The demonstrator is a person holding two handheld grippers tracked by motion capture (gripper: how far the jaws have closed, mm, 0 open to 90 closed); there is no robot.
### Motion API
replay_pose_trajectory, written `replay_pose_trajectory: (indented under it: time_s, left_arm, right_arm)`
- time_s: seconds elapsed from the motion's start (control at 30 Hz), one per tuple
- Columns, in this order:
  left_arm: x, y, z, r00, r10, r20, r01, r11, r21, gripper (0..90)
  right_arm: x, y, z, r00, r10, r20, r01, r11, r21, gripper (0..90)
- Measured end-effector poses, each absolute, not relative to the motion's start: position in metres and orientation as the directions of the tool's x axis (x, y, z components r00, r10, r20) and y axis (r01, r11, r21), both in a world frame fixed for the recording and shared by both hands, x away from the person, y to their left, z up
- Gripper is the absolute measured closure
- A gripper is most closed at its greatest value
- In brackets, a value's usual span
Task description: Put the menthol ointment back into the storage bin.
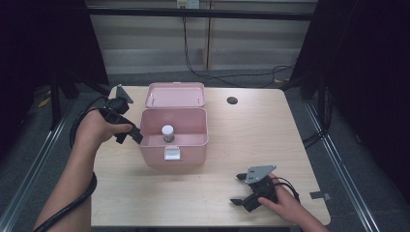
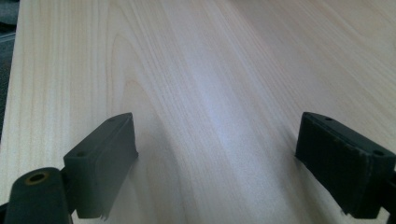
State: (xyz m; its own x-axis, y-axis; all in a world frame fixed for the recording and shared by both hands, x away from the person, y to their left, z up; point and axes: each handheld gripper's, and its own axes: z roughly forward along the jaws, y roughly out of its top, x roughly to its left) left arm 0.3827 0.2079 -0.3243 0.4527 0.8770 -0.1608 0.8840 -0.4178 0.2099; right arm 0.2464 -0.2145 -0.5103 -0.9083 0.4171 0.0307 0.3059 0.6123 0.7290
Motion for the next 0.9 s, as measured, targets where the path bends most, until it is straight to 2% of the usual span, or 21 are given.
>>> replay_pose_trajectory:
  time_s: [0.3, 0.9]
  left_arm:
    - [0.366, 0.211, -0.343, 0.512, 0.844, -0.158, 0.85, -0.471, 0.237, 21.0]
    - [0.347, 0.224, -0.384, 0.542, 0.824, -0.165, 0.829, -0.493, 0.266, 20.1]
  right_arm:
    - [0.246, -0.214, -0.51, -0.908, 0.418, 0.031, 0.306, 0.611, 0.73, 11.6]
    - [0.246, -0.214, -0.51, -0.907, 0.42, 0.033, 0.31, 0.612, 0.728, 11.6]
